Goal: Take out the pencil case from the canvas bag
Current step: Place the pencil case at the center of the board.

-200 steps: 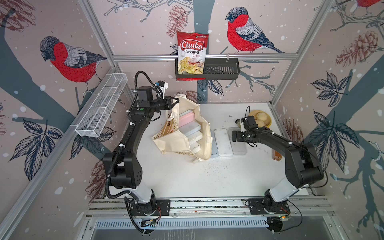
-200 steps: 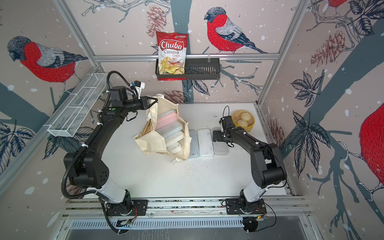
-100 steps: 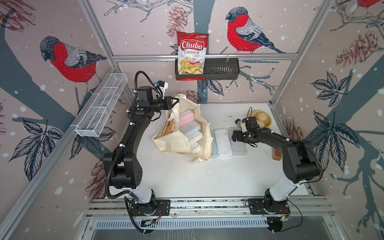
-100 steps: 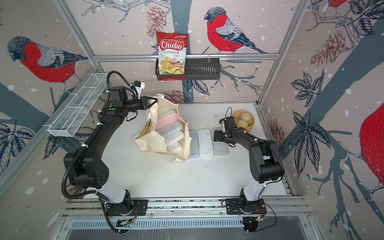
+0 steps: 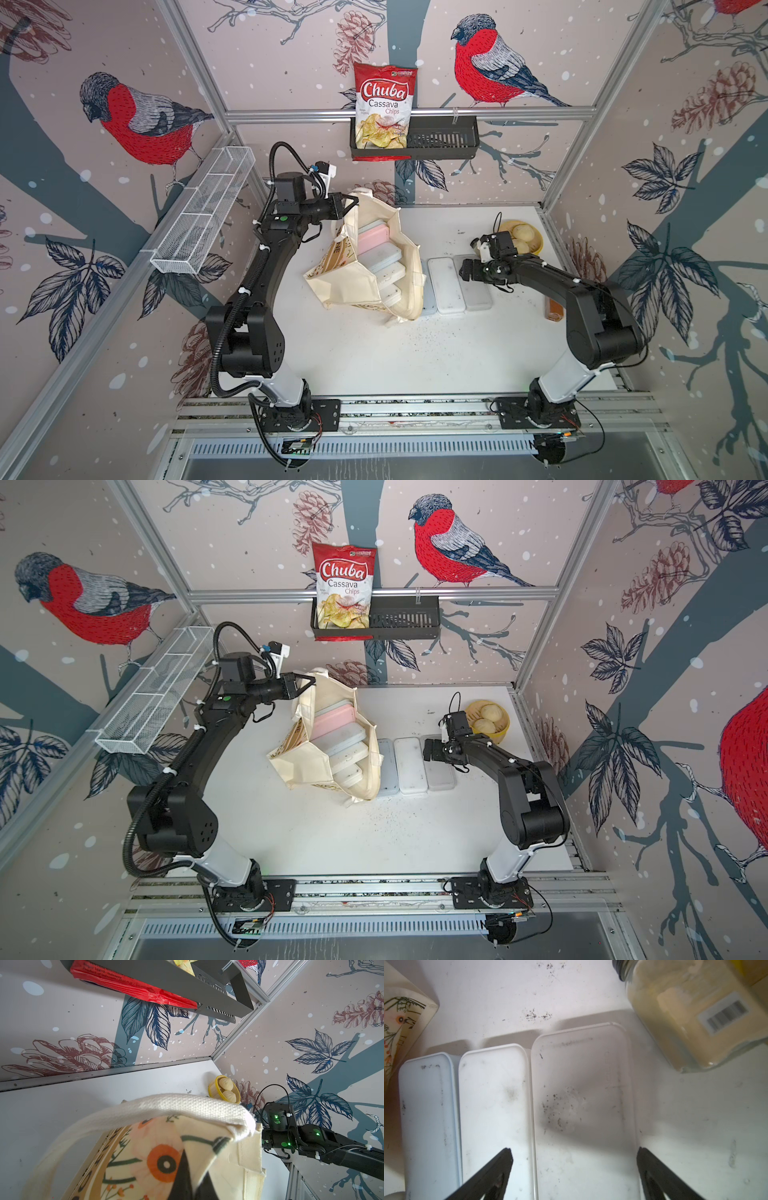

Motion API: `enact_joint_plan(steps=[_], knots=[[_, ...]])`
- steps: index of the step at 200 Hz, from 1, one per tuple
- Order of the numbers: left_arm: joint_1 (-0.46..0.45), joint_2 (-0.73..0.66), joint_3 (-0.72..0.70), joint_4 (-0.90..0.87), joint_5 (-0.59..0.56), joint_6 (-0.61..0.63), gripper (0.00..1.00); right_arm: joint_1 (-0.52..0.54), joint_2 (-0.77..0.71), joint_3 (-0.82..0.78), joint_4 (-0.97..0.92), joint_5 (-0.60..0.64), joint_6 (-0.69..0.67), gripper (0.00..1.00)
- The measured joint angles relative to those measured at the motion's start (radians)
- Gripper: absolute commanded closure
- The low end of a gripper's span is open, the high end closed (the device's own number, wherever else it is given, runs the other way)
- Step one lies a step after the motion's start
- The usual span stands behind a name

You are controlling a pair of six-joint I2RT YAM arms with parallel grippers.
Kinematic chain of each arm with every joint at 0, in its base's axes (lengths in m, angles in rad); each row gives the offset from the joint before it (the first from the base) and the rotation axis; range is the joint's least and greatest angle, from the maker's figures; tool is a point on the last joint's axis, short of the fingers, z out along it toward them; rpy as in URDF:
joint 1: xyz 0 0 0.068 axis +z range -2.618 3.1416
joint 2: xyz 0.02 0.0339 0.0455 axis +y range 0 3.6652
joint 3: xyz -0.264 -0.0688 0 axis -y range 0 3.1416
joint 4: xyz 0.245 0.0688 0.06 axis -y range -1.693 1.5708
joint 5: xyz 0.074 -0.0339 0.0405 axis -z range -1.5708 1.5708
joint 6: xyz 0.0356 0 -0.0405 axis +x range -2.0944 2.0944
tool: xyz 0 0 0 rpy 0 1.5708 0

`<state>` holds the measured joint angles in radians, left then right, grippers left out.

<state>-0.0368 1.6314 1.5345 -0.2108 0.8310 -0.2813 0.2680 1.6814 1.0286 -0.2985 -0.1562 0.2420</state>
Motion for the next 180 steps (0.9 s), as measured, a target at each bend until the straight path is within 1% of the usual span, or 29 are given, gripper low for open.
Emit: enact_joint_plan(steps=[27,60,86,107,149,180], knots=[[0.0,0.0,0.0,0.0,0.0,0.0,1.0,0.0,-0.016,0.012,-0.018,0.007,0.005,0.04],[0.0,0.0,0.0,0.0,0.0,0.0,1.0,0.003,-0.078,0.033,-0.051,0.036,0.024,0.05],[0.0,0.0,0.0,0.0,0.0,0.0,1.0,0.037,-0.13,0.08,-0.089,0.064,0.046,0.06],[0.0,0.0,0.0,0.0,-0.001,0.0,1.0,0.106,-0.161,0.148,-0.124,0.114,0.049,0.07],[0.0,0.001,0.0,0.0,0.0,-0.001,1.0,0.298,-0.214,0.241,-0.135,0.204,0.104,0.11],[0.0,0.001,0.0,0.0,-0.015,0.001,1.0,0.446,-0.252,0.256,-0.113,0.262,0.158,0.18]])
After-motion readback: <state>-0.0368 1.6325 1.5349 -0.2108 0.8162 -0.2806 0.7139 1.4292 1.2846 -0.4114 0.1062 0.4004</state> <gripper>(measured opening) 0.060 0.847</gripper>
